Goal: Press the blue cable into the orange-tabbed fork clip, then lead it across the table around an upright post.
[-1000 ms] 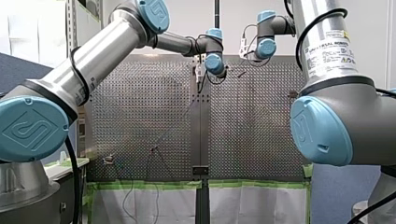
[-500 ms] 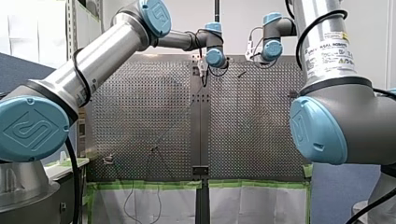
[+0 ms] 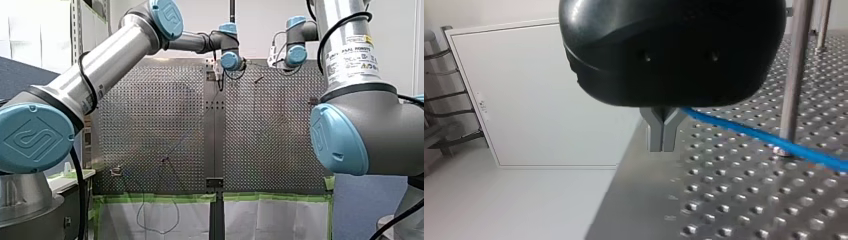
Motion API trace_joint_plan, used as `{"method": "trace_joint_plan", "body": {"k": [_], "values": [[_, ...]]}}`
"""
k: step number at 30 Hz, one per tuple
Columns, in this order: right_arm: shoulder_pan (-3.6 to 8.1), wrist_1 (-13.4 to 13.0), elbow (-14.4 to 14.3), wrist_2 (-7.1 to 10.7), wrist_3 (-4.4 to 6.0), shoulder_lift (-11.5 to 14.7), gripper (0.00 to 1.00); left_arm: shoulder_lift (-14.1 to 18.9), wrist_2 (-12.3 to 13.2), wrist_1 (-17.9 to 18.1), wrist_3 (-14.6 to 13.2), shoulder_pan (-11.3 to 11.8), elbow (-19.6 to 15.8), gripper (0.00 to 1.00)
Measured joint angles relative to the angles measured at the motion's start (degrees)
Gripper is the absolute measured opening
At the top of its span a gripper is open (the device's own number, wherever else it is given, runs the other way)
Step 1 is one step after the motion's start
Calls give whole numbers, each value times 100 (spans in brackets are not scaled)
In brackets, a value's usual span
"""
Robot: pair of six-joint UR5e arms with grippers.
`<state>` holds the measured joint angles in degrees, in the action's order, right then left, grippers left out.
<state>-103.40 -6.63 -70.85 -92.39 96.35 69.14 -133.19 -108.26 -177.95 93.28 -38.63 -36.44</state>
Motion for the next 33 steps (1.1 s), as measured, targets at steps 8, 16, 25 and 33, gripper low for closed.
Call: {"method": "trace_joint_plan", "body": {"k": [8, 16, 25, 33], "values": [[49, -35, -119, 61, 8, -127, 0, -15, 134, 235, 4, 17, -348, 0], [85, -72, -264, 108, 8, -225, 0, -208, 225, 260, -5, 9, -734, 0], [97, -116, -413, 267, 3, -488, 0, -384, 203, 275, -5, -14, -816, 0], [129, -442, -766, 339, 115, -653, 0, -393, 156, 300, -11, -15, -818, 27]]}}
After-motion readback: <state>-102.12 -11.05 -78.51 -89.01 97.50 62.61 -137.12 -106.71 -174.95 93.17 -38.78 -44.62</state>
